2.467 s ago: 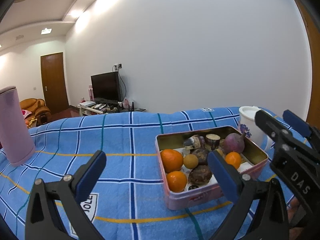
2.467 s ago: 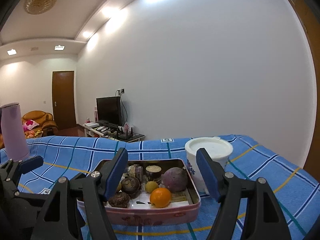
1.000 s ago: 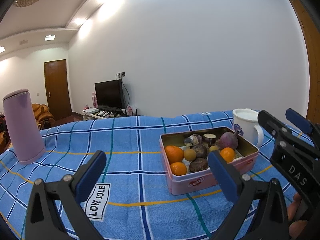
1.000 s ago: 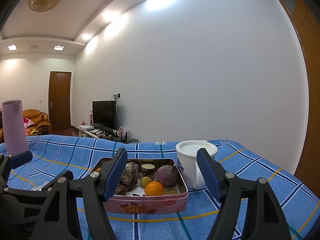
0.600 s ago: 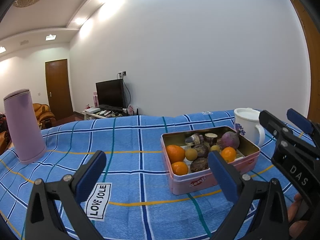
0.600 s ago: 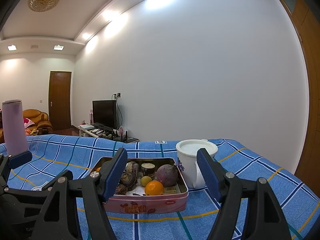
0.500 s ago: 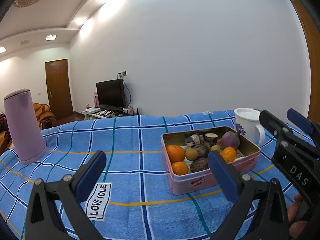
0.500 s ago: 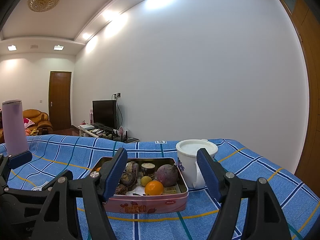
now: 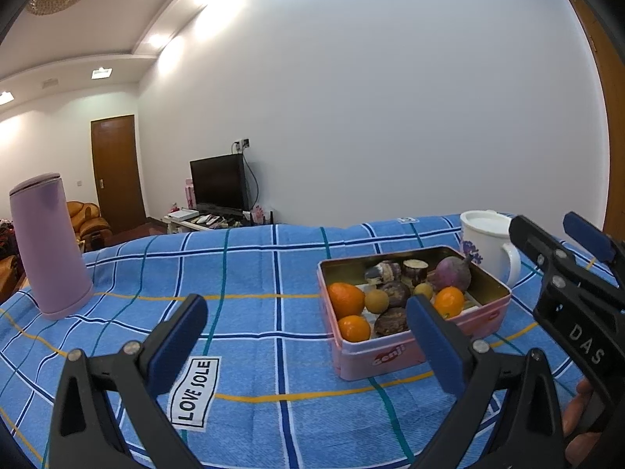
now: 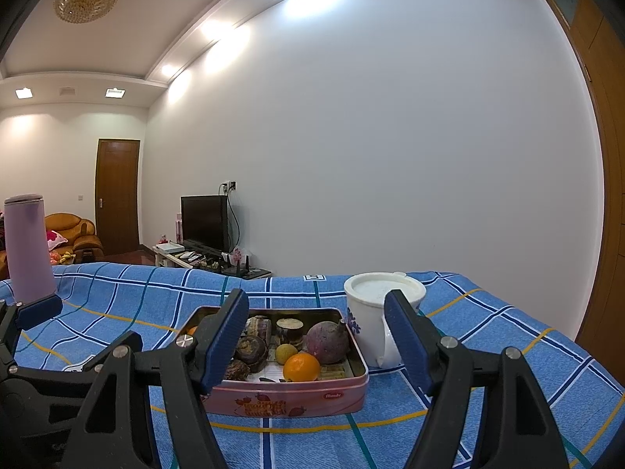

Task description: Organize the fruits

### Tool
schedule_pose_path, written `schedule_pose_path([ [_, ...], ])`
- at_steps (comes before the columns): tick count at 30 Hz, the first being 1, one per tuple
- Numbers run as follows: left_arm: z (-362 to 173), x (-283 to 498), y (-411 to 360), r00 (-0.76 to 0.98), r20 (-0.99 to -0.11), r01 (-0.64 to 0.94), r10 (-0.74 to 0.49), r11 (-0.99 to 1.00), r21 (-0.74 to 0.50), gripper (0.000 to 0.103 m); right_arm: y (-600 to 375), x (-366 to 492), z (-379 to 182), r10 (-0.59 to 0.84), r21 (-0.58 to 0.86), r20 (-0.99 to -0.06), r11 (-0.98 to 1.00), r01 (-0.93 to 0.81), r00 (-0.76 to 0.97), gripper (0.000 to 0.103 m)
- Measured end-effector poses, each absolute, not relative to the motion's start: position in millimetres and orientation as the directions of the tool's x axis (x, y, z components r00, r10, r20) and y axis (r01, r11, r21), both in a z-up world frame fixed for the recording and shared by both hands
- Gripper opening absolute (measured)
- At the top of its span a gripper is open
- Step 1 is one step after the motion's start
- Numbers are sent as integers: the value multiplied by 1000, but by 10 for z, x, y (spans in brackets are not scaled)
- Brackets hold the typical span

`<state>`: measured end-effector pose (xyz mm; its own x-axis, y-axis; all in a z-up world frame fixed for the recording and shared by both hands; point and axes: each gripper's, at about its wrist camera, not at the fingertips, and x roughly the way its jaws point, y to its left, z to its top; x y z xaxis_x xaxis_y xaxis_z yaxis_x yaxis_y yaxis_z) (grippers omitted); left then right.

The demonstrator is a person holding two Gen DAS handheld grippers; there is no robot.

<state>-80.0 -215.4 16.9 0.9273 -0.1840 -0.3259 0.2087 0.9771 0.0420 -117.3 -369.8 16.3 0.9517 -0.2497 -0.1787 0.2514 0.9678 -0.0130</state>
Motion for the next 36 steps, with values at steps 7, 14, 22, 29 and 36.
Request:
schedule_pose_path([
  [7, 165, -793, -2165, 927, -325, 211, -186, 977, 43, 103, -3701, -1178, 176, -250, -9, -182, 968, 253, 951, 73],
  [14, 163, -797, -2175, 928, -326, 206, -180, 978, 45, 103, -3706, -1178, 176, -250, -9, -183, 967, 253, 951, 73],
  [22, 170, -806, -2204, 930, -328, 195, -165, 979, 61, 103, -3709, -1179, 178, -250, -9, -185, 967, 253, 950, 73],
  [29, 163, -757, -2196, 921, -343, 210, -183, 977, 42, 103, -3709, -1185, 175, -250, -8, -187, 967, 253, 950, 73],
  [36, 165, -773, -2212, 924, -339, 207, -178, 977, 50, 103, -3725, -1178, 167, -253, -5, -192, 967, 257, 948, 73],
])
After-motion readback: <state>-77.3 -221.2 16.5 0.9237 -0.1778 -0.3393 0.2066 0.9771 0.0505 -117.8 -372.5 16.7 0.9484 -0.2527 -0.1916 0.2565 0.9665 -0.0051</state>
